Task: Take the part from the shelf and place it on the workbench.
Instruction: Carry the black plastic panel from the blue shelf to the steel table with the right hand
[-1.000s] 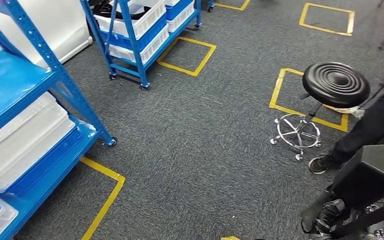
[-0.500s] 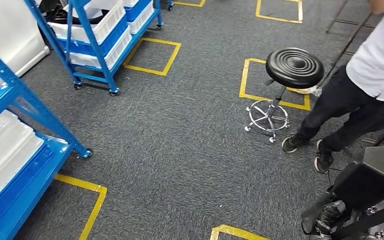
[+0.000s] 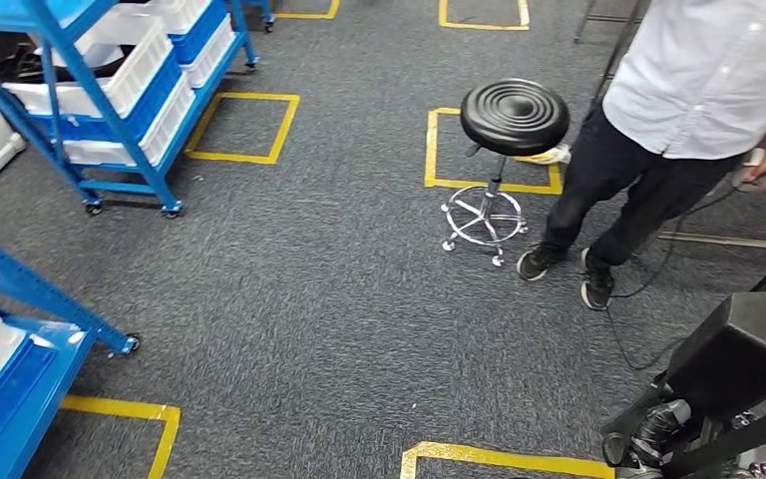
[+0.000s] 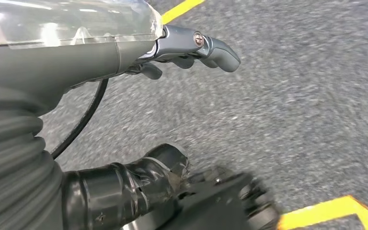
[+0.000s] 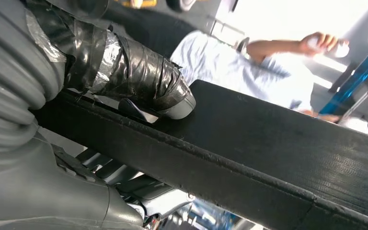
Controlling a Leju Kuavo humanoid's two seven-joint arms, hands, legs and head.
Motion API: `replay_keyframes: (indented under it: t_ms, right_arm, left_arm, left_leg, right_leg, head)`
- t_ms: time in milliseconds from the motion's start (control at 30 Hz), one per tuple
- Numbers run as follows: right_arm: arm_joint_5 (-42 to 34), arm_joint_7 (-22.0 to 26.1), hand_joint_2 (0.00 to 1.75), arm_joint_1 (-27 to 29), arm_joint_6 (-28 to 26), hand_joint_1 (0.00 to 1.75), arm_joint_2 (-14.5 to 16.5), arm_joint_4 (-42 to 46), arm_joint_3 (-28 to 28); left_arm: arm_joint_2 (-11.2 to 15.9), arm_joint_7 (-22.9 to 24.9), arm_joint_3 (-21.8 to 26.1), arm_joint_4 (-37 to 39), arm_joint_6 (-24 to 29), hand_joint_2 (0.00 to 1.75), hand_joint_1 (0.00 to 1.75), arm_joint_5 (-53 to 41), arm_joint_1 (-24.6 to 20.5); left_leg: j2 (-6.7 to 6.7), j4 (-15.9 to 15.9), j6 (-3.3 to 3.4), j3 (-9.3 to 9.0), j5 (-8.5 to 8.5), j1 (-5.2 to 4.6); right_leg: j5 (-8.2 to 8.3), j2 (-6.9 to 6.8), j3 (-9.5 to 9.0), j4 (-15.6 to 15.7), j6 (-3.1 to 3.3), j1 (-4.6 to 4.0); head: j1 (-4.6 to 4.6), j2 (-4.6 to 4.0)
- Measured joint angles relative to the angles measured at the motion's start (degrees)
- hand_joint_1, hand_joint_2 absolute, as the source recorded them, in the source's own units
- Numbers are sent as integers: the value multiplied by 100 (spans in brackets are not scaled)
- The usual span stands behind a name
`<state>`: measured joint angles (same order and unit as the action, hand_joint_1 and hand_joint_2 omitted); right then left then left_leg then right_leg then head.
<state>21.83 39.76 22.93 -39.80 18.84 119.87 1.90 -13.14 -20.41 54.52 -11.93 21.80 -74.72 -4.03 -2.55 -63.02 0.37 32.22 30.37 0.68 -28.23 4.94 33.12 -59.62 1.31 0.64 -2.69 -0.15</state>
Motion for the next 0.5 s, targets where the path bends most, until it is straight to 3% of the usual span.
replay_keyframes:
  t_ms: [67, 133, 167, 233, 300, 367, 400, 433, 500]
  right_arm:
    - [-5, 0, 175, -1, 0, 175, 16, 5, 17]
    - [-7, 0, 175, 9, 0, 175, 24, 12, 33]
    - [-8, 0, 175, 19, -1, 175, 26, 18, 43]
    - [-8, 1, 175, 19, -2, 175, 29, 32, 56]
    - [-17, 1, 175, 2, -1, 175, 30, 39, 61]
    - [-26, 1, 175, -3, 0, 175, 29, 39, 66]
    - [-26, 0, 175, -2, 0, 175, 29, 39, 68]
    - [-24, 0, 175, -2, 0, 175, 29, 39, 70]
    - [-20, 0, 175, -9, 0, 175, 29, 39, 70]
  left_arm:
    - [8, -3, 4, 0, 1, 175, 0, -1, -3]
    - [11, -4, 5, 0, 2, 175, 0, -1, -14]
    - [10, -3, 5, 0, 2, 175, 0, -1, -21]
    - [7, -4, 7, 0, 4, 175, 0, -2, -26]
    - [6, -4, 8, 0, 7, 175, 0, -2, -21]
    - [11, -3, 11, 0, 8, 175, 0, -1, -10]
    - [14, -2, 13, 0, 8, 175, 0, 2, -9]
    - [14, -3, 13, 0, 8, 175, 0, 3, -14]
    - [11, -6, 14, 0, 8, 175, 0, 6, -23]
  left_leg:
    - [-199, 429, 30, -181, -106, -6]
    - [-122, 518, 47, -216, -101, -9]
    - [-46, 554, 70, -225, -127, 0]
    - [112, 635, 125, -244, -179, 27]
    - [278, 651, 154, -246, -187, 19]
    - [461, 638, 158, -246, -170, 11]
    - [544, 631, 153, -252, -157, 10]
    - [619, 620, 144, -262, -139, 11]
    - [736, 586, 100, -289, -91, -5]
  right_leg:
    - [22, 133, 40, -9, -45, 13]
    - [66, 268, 88, 9, -125, 27]
    - [62, 251, 108, -1, -157, 25]
    - [-116, -8, 232, -250, -200, 0]
    - [-476, -330, 529, -896, -231, 6]
    - [-636, -430, 767, -1419, -267, 31]
    - [-564, -458, 753, -1414, -280, 43]
    - [-397, -504, 621, -1180, -287, 54]
    - [-85, -740, 221, -441, -279, 40]
  head:
    - [0, 0]
    - [1, 0]
    - [-1, 0]
    - [-27, 0]
    - [-51, 0]
    - [-50, 0]
    - [-50, 0]
    - [-50, 0]
    - [-52, 0]
